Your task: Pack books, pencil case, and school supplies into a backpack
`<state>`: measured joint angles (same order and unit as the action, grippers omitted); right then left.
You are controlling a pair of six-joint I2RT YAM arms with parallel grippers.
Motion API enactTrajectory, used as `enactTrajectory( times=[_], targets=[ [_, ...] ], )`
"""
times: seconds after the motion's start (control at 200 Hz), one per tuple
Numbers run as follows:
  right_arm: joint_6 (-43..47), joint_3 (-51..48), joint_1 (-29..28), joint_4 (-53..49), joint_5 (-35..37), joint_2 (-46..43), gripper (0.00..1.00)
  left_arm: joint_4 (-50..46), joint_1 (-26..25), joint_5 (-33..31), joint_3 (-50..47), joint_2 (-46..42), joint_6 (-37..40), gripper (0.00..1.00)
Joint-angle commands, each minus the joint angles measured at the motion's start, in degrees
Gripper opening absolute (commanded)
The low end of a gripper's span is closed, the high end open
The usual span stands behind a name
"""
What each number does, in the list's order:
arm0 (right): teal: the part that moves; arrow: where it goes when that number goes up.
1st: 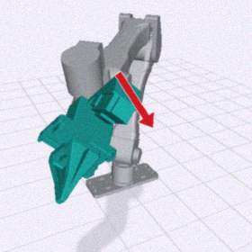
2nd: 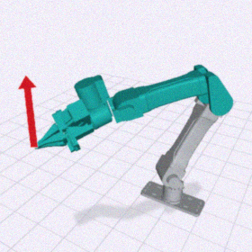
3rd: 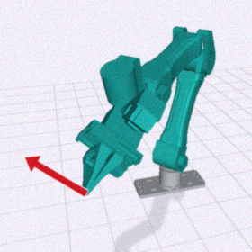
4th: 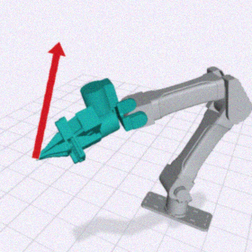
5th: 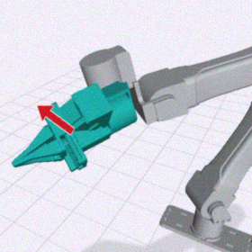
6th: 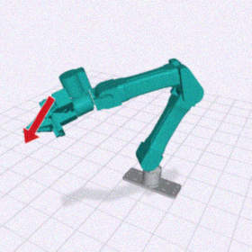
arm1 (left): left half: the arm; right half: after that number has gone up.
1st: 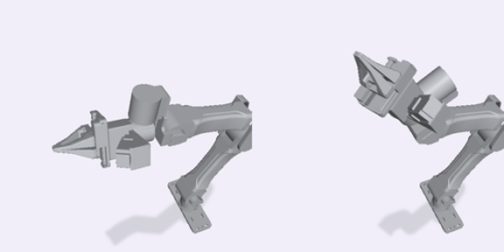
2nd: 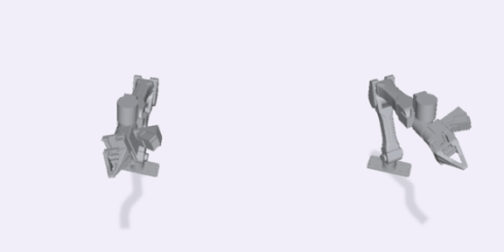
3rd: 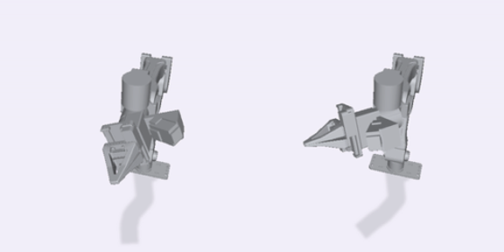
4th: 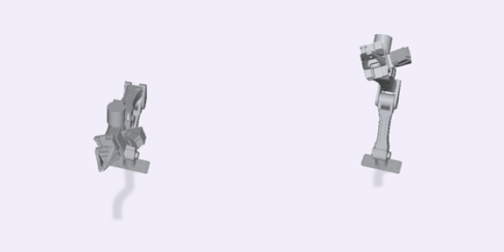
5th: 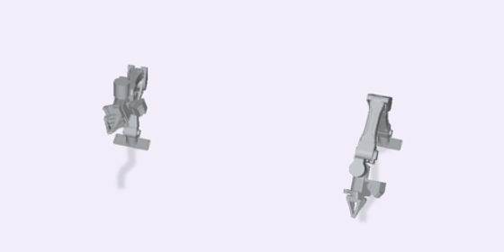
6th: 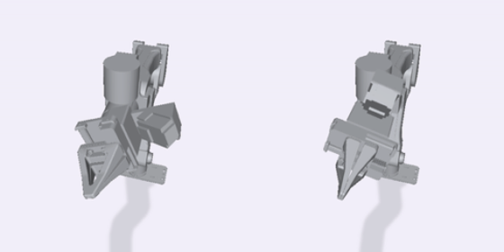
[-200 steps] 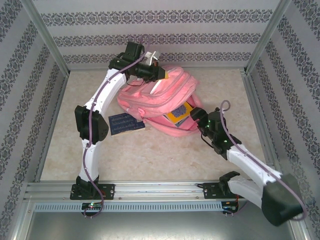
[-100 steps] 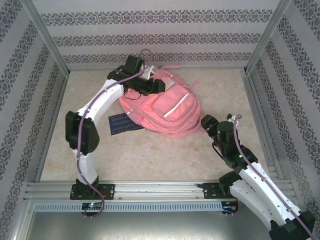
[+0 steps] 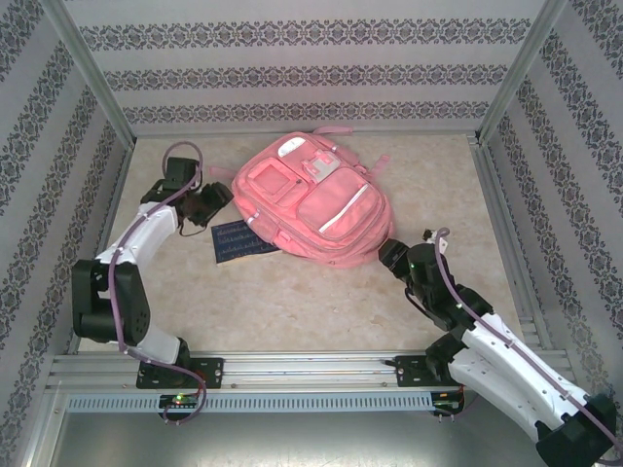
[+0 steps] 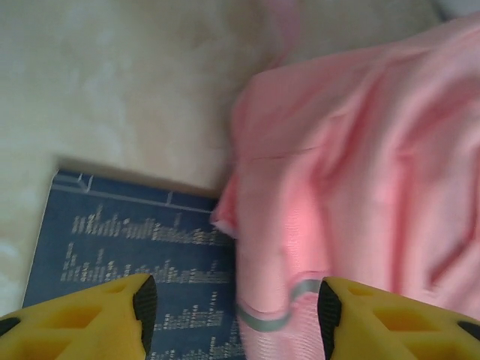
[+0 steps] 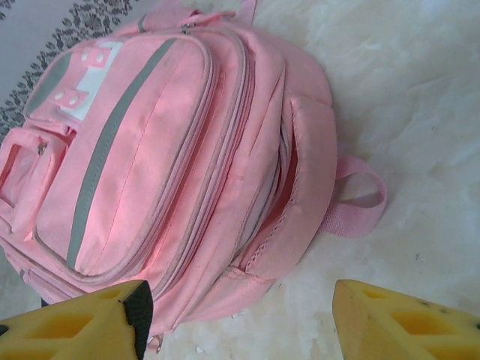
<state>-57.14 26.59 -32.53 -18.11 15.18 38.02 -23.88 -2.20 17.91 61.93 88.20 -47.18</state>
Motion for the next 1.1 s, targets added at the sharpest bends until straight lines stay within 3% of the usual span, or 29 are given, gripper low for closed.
enactTrajectory(
  times=[0.0, 0.09, 0.23, 0.505, 0.65, 0.739, 0.949, 1.094],
  targets=[
    [0.6, -0.8, -1.7, 2.1, 0.7, 0.6, 0.65, 3.7, -0.3, -1.2, -5.1, 2.0, -9.0, 0.59],
    [0.0, -1.5, -2.9, 3.2, 0.7, 0.6, 0.64, 3.3, -0.4, -4.9, -7.2, 3.4, -12.6, 0.57],
    [-0.2, -2.7, -3.9, 4.8, 0.5, 0.3, 0.63, 7.0, -1.7, -2.9, -9.9, 6.1, -14.0, 0.57],
    [1.2, -1.5, -5.0, 3.9, 0.3, 1.9, 0.62, -3.4, -8.7, -6.8, -15.0, 5.2, -15.4, 0.57],
    [1.6, -0.8, -5.4, 3.6, -0.1, 3.2, 0.62, -5.9, -11.6, -6.1, -22.2, -0.3, -16.8, 0.56],
    [2.1, -0.6, -5.4, 4.3, -0.6, 4.3, 0.62, -6.6, -14.9, -4.7, -26.5, -5.1, -18.2, 0.54],
    [5.5, 2.0, -5.5, 6.2, -5.3, 10.4, 0.63, -10.2, -28.5, 0.5, -29.2, -12.7, -19.3, 0.55],
    [9.6, 6.2, -6.2, 7.4, -12.2, 16.9, 0.62, -16.2, -31.6, -1.9, -24.6, -18.0, -12.0, 0.58]
  ],
)
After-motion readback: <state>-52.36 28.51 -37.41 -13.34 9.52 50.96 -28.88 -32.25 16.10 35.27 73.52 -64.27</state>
